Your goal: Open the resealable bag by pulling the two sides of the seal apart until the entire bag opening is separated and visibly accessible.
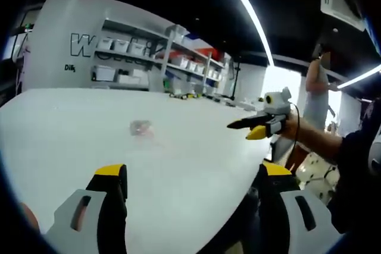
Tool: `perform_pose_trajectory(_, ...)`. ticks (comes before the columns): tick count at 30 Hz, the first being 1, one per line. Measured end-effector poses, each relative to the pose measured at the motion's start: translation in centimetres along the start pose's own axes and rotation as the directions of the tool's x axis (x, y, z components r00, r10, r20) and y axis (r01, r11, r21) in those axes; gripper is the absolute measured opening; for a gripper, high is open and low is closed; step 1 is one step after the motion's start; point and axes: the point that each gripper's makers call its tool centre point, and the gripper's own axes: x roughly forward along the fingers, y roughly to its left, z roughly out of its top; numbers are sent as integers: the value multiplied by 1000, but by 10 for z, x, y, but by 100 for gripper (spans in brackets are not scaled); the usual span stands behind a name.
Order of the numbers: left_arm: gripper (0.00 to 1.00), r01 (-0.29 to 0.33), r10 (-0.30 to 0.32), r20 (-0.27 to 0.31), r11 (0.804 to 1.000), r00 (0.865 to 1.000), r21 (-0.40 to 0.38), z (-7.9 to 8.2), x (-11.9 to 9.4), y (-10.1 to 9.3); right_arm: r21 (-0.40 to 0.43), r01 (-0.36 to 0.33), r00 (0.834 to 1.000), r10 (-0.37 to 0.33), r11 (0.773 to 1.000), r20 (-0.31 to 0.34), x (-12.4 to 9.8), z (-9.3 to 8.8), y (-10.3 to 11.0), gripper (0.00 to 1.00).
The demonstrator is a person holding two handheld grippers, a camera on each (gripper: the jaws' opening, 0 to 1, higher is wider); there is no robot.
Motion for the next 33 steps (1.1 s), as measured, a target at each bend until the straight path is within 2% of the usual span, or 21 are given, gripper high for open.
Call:
perform_pose_trajectory(4,91,-6,6,-3,1000,1000,-3,-2,-1,3,-12,25,1000,-25,1000,9,-9,-6,0,85)
perform_pose_trajectory(10,94,-13,13,-3,1000,1000,-10,-7,0,7,-28,54,998,-54,998,26,-17,-11,3,100)
perform_pose_trajectory(16,97,-13,12,-4,1000,1000,-14,-10,1,6,-40,47,999,-47,998,18,-18,-18,9,99)
perform_pose_trajectory(23,99,-19,19,31,1000,999,0,-2,-1,4,-38,36,999,-35,999,31,-19,-17,13,99)
perform_pose_trajectory(33,99,-26,26,18,1000,999,7,-3,-3,3,-26,32,999,-31,999,29,-18,-23,13,99)
